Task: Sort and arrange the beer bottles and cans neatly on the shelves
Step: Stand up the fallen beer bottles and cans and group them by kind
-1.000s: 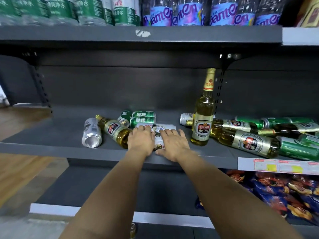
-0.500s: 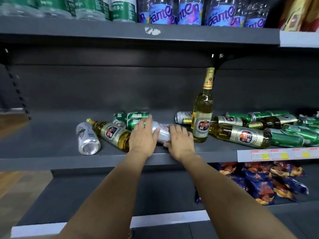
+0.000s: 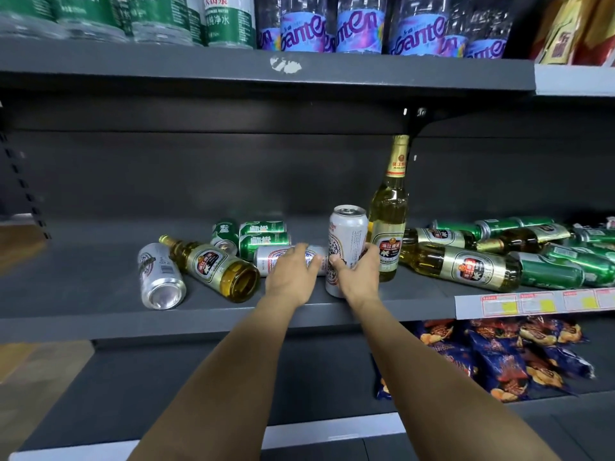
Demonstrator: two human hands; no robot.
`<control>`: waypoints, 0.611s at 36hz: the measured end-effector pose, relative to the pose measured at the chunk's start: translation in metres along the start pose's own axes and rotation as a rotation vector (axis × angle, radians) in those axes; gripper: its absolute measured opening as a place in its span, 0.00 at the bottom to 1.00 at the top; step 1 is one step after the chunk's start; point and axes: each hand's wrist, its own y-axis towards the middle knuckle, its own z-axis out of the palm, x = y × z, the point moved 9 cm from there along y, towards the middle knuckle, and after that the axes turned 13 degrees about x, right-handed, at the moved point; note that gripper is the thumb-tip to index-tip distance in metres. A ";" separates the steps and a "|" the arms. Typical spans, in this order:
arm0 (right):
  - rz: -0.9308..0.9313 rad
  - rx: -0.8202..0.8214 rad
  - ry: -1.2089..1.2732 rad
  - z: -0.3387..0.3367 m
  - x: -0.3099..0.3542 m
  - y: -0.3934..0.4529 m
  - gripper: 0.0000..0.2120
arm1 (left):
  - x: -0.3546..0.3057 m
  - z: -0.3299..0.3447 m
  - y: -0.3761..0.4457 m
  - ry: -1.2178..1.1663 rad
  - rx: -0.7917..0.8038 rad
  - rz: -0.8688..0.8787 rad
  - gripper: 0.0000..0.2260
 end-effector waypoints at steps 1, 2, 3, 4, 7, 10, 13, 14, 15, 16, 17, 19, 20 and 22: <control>-0.002 0.000 -0.001 0.000 0.001 0.001 0.28 | 0.002 0.000 0.000 0.018 0.002 -0.007 0.21; -0.003 0.000 -0.001 0.000 0.001 0.002 0.28 | 0.003 0.000 0.001 0.037 0.000 -0.014 0.20; -0.002 0.001 -0.004 0.000 0.001 0.002 0.29 | 0.005 -0.001 0.001 0.054 -0.005 -0.021 0.19; -0.001 0.005 -0.012 0.000 0.001 0.003 0.29 | 0.007 -0.001 0.002 0.070 -0.012 -0.027 0.17; -0.020 0.015 -0.112 0.001 0.005 0.001 0.34 | 0.010 -0.005 0.001 0.114 -0.035 -0.039 0.15; -0.067 -0.052 -0.311 -0.007 0.012 -0.010 0.41 | 0.011 -0.009 -0.002 0.173 -0.045 -0.058 0.16; -0.278 -0.288 -0.542 -0.025 0.044 -0.036 0.33 | 0.011 -0.013 -0.004 0.238 -0.042 -0.079 0.17; -0.390 -0.332 -0.625 -0.025 0.058 -0.044 0.28 | 0.012 -0.014 -0.005 0.254 -0.038 -0.090 0.18; -0.504 -0.338 -0.715 -0.019 0.073 -0.052 0.25 | 0.013 -0.016 -0.006 0.268 -0.035 -0.104 0.19; -0.613 -0.308 -0.805 -0.009 0.085 -0.058 0.23 | 0.013 -0.017 -0.006 0.278 -0.034 -0.121 0.20; -0.710 -0.257 -0.881 0.003 0.093 -0.063 0.22 | 0.014 -0.019 -0.006 0.291 -0.035 -0.138 0.21; -0.863 -0.141 -0.963 0.028 0.105 -0.070 0.22 | 0.015 -0.023 -0.007 0.335 -0.045 -0.172 0.21; -0.904 -0.084 -0.983 0.040 0.106 -0.072 0.21 | 0.016 -0.027 -0.007 0.348 -0.053 -0.185 0.21; -0.915 0.024 -1.013 0.064 0.102 -0.070 0.20 | 0.018 -0.034 -0.008 0.352 -0.066 -0.204 0.19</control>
